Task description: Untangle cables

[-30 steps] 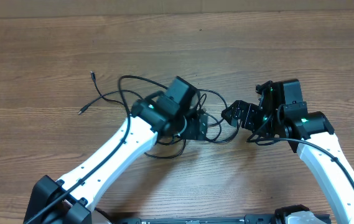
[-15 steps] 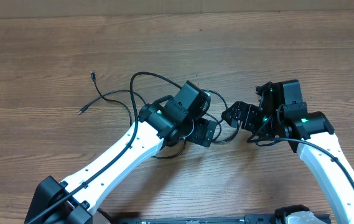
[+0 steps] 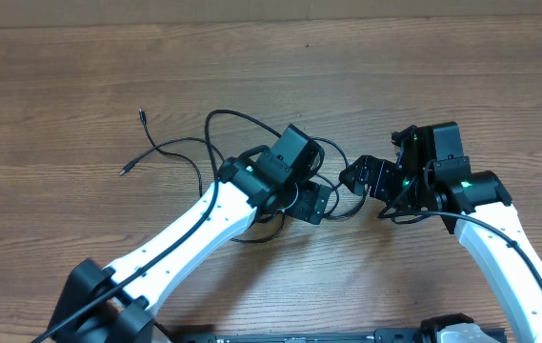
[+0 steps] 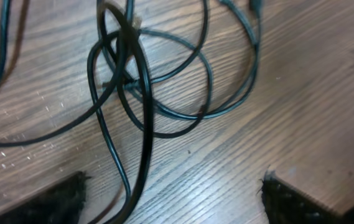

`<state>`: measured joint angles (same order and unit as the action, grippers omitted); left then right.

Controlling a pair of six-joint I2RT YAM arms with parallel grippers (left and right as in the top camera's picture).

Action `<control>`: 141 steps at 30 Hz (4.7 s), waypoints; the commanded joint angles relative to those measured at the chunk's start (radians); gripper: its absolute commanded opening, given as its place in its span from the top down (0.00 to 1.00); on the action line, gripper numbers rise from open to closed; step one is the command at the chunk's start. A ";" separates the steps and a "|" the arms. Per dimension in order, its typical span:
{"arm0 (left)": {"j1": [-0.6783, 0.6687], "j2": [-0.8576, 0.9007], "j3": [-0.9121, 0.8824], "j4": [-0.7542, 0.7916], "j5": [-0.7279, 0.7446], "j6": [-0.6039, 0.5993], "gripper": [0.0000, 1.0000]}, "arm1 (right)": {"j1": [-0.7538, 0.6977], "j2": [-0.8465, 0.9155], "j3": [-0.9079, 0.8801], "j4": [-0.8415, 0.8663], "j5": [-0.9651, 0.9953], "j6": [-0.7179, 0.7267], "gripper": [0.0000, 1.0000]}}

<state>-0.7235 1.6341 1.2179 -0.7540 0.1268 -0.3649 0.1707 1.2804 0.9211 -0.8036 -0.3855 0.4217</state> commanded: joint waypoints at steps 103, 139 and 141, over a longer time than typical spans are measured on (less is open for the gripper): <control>0.258 -0.080 0.480 -0.188 0.255 0.017 0.96 | 0.200 0.438 0.028 0.518 0.236 0.650 0.96; 0.933 -0.203 0.739 0.343 0.148 0.141 0.96 | -0.428 0.439 0.027 0.039 0.572 0.276 0.92; 0.946 -0.203 0.798 0.306 0.030 0.168 0.96 | -0.430 0.439 0.027 0.026 0.634 0.276 0.91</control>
<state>0.2008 1.4429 1.9186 -0.4381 0.3153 -0.2665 -0.2554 1.7142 0.9367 -0.7723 0.1635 0.7017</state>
